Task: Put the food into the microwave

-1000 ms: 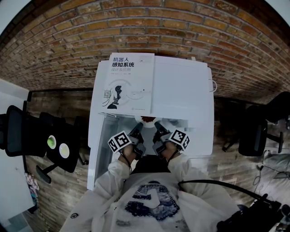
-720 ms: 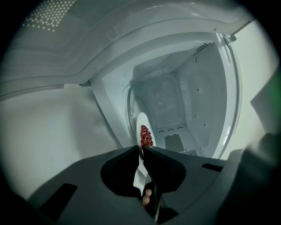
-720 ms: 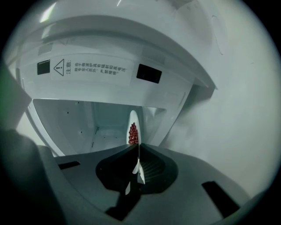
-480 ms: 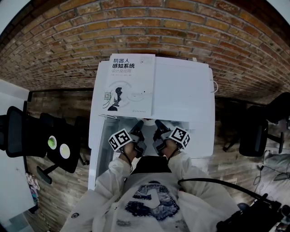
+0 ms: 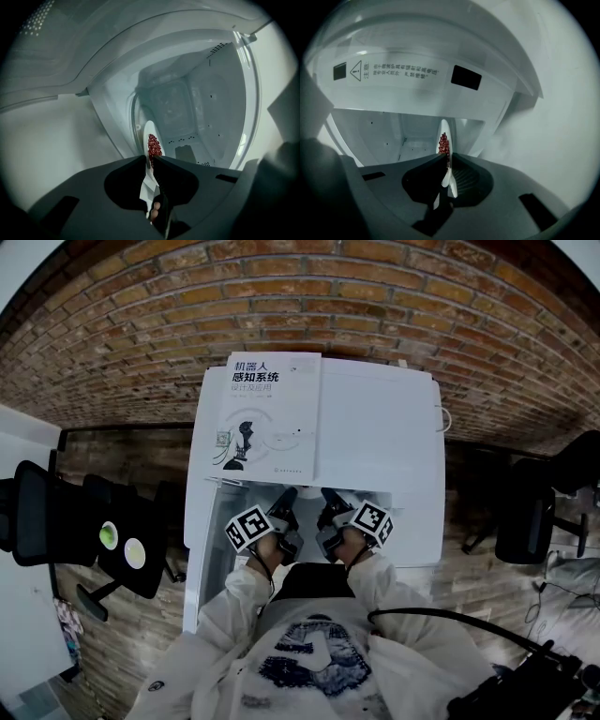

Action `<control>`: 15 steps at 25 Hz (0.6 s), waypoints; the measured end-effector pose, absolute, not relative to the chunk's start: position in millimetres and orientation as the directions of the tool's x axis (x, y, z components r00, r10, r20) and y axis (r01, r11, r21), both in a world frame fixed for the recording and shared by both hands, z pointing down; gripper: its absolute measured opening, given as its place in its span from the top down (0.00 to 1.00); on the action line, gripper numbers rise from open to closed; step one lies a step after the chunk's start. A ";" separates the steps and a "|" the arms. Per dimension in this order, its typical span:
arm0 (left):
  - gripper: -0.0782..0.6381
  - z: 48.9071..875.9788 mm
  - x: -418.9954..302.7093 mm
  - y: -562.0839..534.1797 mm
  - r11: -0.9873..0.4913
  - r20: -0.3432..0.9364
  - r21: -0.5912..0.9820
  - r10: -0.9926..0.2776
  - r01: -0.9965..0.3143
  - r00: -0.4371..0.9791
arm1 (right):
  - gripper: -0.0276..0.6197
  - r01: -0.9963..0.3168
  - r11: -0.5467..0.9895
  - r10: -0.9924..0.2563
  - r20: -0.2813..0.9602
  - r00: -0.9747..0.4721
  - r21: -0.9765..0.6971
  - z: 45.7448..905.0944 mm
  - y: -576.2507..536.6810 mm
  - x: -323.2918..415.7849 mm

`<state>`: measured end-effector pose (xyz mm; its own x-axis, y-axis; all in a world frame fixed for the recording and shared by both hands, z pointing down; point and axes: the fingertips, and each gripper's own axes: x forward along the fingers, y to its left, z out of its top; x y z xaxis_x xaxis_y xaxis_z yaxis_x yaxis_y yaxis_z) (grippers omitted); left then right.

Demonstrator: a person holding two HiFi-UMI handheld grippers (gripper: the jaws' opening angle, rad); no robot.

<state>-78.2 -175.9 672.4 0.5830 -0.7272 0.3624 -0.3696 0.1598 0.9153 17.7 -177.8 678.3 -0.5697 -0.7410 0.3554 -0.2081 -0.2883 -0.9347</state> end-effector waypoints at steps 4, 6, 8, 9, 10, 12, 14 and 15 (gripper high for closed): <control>0.81 672.3 -80.8 -176.1 0.143 0.385 0.895 -0.725 -0.423 0.571 | 0.90 -0.220 -0.279 -0.749 0.355 -0.559 -0.935 677.7 -179.1 20.7; 0.78 671.5 -82.4 -175.7 0.138 0.393 0.887 -0.727 -0.441 0.564 | 0.85 -0.220 -0.279 -0.751 0.355 -0.557 -0.935 677.5 -178.4 22.1; 0.75 671.1 -83.6 -174.8 0.133 0.400 0.880 -0.727 -0.457 0.559 | 0.80 -0.221 -0.273 -0.750 0.351 -0.560 -0.936 676.5 -177.3 21.7; 0.74 671.1 -84.1 -174.2 0.131 0.403 0.877 -0.727 -0.463 0.557 | 0.80 -0.221 -0.268 -0.750 0.347 -0.563 -0.938 675.4 -176.7 21.0; 0.73 671.0 -84.7 -173.6 0.130 0.404 0.874 -0.727 -0.468 0.555 | 0.80 -0.221 -0.263 -0.749 0.343 -0.566 -0.939 674.2 -176.0 20.6; 0.72 670.5 -86.1 -171.8 0.127 0.406 0.871 -0.730 -0.474 0.551 | 0.80 -0.223 -0.254 -0.750 0.337 -0.568 -0.941 671.8 -174.3 20.6; 0.72 669.3 -87.4 -169.3 0.122 0.404 0.870 -0.732 -0.478 0.548 | 0.80 -0.228 -0.248 -0.751 0.335 -0.569 -0.942 669.7 -171.9 21.6; 0.72 668.2 -87.9 -168.0 0.118 0.403 0.868 -0.733 -0.482 0.547 | 0.80 -0.233 -0.244 -0.751 0.336 -0.569 -0.941 668.6 -170.5 22.5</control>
